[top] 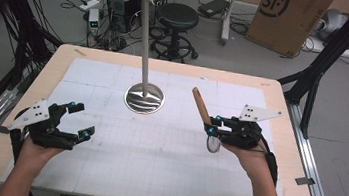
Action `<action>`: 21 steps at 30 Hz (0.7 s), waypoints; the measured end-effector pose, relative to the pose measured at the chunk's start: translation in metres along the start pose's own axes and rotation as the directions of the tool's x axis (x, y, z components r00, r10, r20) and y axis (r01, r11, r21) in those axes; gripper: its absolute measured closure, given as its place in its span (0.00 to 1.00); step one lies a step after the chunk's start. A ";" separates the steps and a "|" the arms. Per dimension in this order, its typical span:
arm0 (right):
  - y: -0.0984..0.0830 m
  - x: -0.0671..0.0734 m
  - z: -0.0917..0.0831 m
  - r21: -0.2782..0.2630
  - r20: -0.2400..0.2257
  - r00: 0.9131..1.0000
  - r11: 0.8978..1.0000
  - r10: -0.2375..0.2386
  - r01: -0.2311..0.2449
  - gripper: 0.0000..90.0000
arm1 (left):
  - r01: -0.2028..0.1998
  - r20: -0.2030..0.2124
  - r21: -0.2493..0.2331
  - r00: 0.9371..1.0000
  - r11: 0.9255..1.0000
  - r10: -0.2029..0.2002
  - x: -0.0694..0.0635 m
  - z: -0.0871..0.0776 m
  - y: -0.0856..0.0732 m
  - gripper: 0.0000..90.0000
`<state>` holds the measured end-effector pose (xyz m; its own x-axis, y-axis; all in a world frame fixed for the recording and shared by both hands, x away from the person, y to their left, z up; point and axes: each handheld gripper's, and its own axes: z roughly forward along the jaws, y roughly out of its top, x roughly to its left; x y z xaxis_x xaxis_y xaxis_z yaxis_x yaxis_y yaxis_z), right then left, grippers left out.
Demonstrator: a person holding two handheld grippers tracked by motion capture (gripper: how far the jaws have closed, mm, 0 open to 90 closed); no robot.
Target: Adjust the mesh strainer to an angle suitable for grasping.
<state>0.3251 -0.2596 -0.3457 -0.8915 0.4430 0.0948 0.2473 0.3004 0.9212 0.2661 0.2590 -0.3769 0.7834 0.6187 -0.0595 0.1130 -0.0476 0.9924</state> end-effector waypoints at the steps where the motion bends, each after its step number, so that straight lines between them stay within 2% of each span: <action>1: 0.000 0.000 0.000 0.000 0.001 1.000 1.000 0.000 0.000 0.76 | -0.009 0.003 0.005 1.000 1.000 0.009 0.000 0.001 0.003 0.13; 8: 0.001 0.003 0.006 -0.008 -0.019 1.000 1.000 -0.016 0.016 0.76 | -0.042 0.020 0.028 0.999 0.999 0.042 -0.004 0.014 0.021 0.13; 21: 0.002 0.003 0.007 -0.012 -0.028 0.999 1.000 -0.018 0.017 0.76 | -0.045 0.039 0.034 0.998 0.998 0.044 -0.010 0.028 0.026 0.13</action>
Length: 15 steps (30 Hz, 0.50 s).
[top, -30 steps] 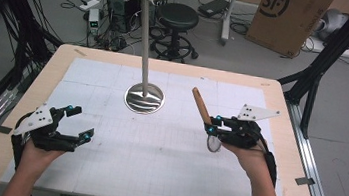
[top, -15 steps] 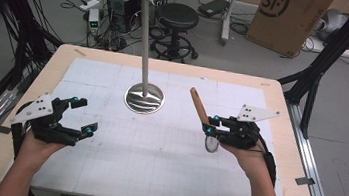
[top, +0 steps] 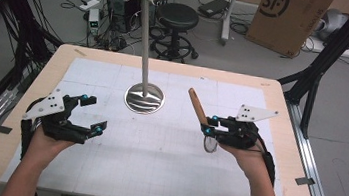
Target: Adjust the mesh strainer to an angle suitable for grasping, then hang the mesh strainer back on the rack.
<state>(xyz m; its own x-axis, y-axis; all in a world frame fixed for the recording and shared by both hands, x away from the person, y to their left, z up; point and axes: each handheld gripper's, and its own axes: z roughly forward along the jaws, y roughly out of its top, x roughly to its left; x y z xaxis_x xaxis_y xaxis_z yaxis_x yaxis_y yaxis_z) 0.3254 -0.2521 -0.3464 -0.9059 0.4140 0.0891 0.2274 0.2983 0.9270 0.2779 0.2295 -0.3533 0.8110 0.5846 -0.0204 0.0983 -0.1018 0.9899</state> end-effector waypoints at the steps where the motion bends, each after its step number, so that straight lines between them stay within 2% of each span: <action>1: 0.000 0.000 0.000 0.000 -0.002 1.000 1.000 -0.001 0.001 0.76 | -0.003 0.004 0.003 1.000 1.000 0.003 0.000 0.001 0.001 0.13; 9: 0.004 0.001 0.003 -0.032 -0.017 1.000 0.999 -0.005 0.005 0.76 | -0.007 0.033 0.002 0.999 1.000 0.007 0.002 0.011 0.013 0.13; 15: 0.008 0.005 0.008 -0.025 -0.043 0.999 0.999 -0.023 0.022 0.76 | -0.019 0.070 -0.006 0.997 1.000 0.019 -0.004 0.022 0.020 0.13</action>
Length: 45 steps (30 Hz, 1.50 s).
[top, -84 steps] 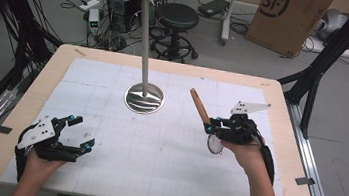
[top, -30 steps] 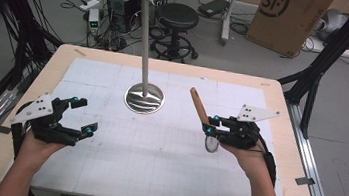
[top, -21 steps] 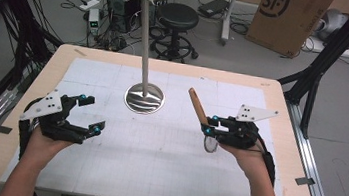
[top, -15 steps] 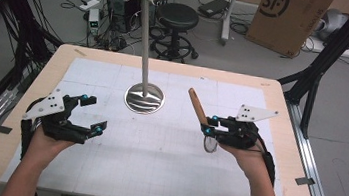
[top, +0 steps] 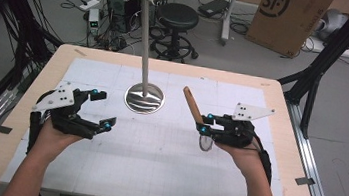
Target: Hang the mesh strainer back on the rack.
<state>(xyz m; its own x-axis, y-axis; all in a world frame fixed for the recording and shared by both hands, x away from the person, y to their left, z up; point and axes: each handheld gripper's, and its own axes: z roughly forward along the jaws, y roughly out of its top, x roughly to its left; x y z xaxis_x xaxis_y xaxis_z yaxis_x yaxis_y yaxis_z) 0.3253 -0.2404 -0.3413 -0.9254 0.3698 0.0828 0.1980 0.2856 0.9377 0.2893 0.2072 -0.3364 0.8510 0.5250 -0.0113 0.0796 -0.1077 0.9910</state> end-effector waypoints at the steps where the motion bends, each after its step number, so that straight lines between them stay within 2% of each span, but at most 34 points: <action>1: 0.001 0.001 0.001 -0.008 -0.006 1.000 1.000 -0.006 0.005 0.76 | 0.002 0.009 -0.004 1.000 1.000 -0.002 -0.002 0.002 0.001 0.13; 12: 0.008 0.012 0.011 -0.046 -0.065 0.997 0.998 -0.040 0.037 0.76 | -0.011 0.065 -0.029 0.998 1.000 0.013 -0.011 0.019 0.020 0.13; 20: 0.011 0.014 0.021 -0.059 -0.096 0.995 0.998 -0.039 0.034 0.76 | -0.021 0.088 -0.034 0.996 0.999 0.024 -0.014 0.029 0.027 0.13; 27: 0.016 0.019 0.033 -0.054 -0.127 0.991 0.998 -0.049 0.042 0.76 | -0.026 0.106 -0.045 0.994 0.999 0.031 -0.018 0.037 0.035 0.13; 35: 0.019 0.023 0.043 -0.053 -0.156 0.986 0.998 -0.054 0.046 0.76 | -0.043 0.140 -0.056 0.989 0.998 0.050 -0.023 0.044 0.044 0.13; 45: 0.024 0.027 0.051 -0.067 -0.182 0.981 0.996 -0.072 0.060 0.76 | -0.029 0.161 -0.074 0.986 0.997 0.040 -0.026 0.053 0.049 0.16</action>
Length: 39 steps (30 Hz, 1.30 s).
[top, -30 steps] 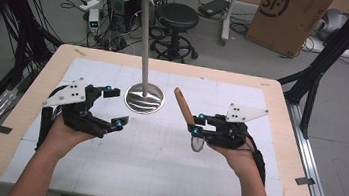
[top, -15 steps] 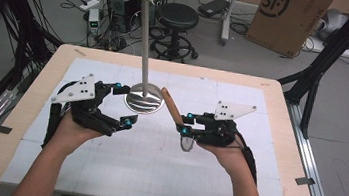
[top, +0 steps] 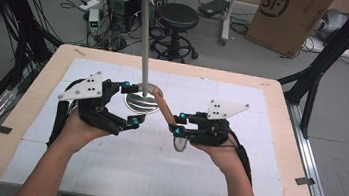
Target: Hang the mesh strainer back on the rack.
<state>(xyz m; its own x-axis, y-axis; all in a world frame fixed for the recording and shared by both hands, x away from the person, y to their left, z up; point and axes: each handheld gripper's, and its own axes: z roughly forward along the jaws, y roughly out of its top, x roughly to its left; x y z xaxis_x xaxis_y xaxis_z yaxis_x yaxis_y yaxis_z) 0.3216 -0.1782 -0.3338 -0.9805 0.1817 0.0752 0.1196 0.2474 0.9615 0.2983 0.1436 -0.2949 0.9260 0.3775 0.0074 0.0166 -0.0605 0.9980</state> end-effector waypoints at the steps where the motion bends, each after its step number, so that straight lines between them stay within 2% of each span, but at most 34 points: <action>1: 0.001 0.000 0.001 0.000 -0.003 1.000 1.000 0.002 -0.002 0.76 | 0.002 0.003 -0.002 1.000 1.000 -0.002 0.000 0.001 0.000 0.18; 15: 0.005 0.004 0.011 -0.006 -0.032 0.999 1.000 -0.011 0.011 0.76 | 0.018 0.078 -0.006 0.997 1.000 -0.017 -0.004 0.013 -0.002 0.30; 29: 0.013 0.008 0.021 -0.006 -0.064 0.998 1.000 -0.021 0.021 0.76 | 0.018 0.110 0.004 0.994 1.000 -0.018 -0.007 0.023 -0.004 0.40; 39: 0.013 0.007 0.021 -0.022 -0.082 0.997 1.000 -0.013 0.011 0.76 | 0.007 0.113 -0.007 0.994 1.000 -0.006 -0.007 0.025 -0.004 0.51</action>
<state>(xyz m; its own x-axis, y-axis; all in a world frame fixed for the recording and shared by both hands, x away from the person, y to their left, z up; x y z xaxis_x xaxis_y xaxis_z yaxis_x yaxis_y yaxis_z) 0.3197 -0.1538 -0.3267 -0.9915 0.0994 0.0843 0.1052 0.2282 0.9679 0.3008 0.1179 -0.3011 0.9625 0.2713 -0.0060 0.0207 -0.0515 0.9985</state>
